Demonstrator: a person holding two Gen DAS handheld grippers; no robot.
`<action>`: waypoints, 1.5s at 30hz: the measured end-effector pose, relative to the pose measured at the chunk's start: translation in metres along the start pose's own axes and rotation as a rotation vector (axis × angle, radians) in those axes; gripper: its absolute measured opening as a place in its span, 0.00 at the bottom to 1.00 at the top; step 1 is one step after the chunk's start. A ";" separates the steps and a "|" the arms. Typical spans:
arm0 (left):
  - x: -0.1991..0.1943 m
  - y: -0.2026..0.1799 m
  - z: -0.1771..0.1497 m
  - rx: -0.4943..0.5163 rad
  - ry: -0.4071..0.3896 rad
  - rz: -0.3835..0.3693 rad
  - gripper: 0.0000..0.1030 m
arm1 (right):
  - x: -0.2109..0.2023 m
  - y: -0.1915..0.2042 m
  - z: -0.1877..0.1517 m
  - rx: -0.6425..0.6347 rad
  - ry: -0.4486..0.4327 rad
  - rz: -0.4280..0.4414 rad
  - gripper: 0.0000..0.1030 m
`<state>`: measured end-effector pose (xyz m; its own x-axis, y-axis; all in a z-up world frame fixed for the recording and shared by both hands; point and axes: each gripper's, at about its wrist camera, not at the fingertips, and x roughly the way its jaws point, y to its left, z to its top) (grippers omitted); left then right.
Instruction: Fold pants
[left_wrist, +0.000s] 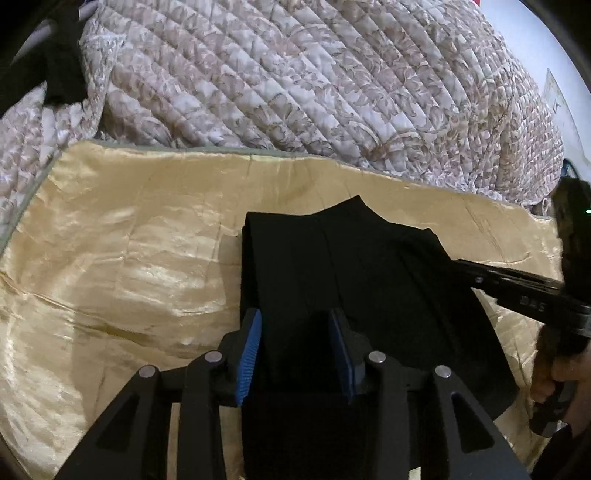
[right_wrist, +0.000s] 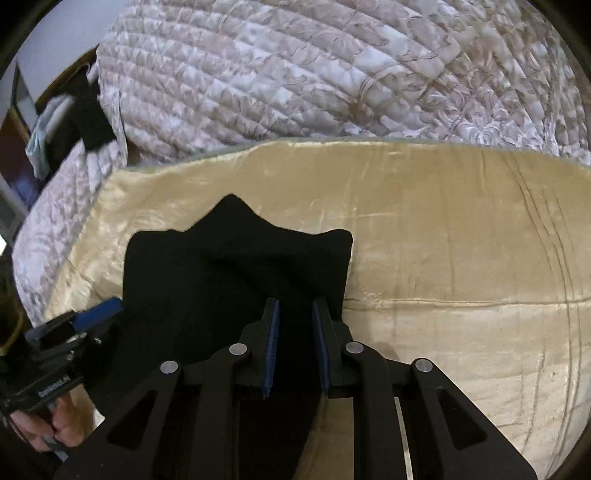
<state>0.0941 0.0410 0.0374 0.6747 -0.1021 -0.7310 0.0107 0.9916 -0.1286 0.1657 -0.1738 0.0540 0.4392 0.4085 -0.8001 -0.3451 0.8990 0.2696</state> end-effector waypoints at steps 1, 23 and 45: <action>-0.003 -0.001 -0.002 0.002 -0.003 0.002 0.40 | -0.003 0.001 -0.001 -0.007 -0.007 -0.010 0.18; -0.057 -0.013 -0.057 0.012 -0.042 0.019 0.40 | -0.069 0.047 -0.095 -0.102 -0.071 -0.043 0.20; -0.068 -0.011 -0.088 0.024 -0.012 0.075 0.40 | -0.091 0.059 -0.133 -0.121 -0.078 -0.037 0.34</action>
<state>-0.0164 0.0297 0.0298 0.6831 -0.0266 -0.7299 -0.0225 0.9981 -0.0575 -0.0048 -0.1791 0.0718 0.5147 0.3909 -0.7631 -0.4232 0.8899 0.1703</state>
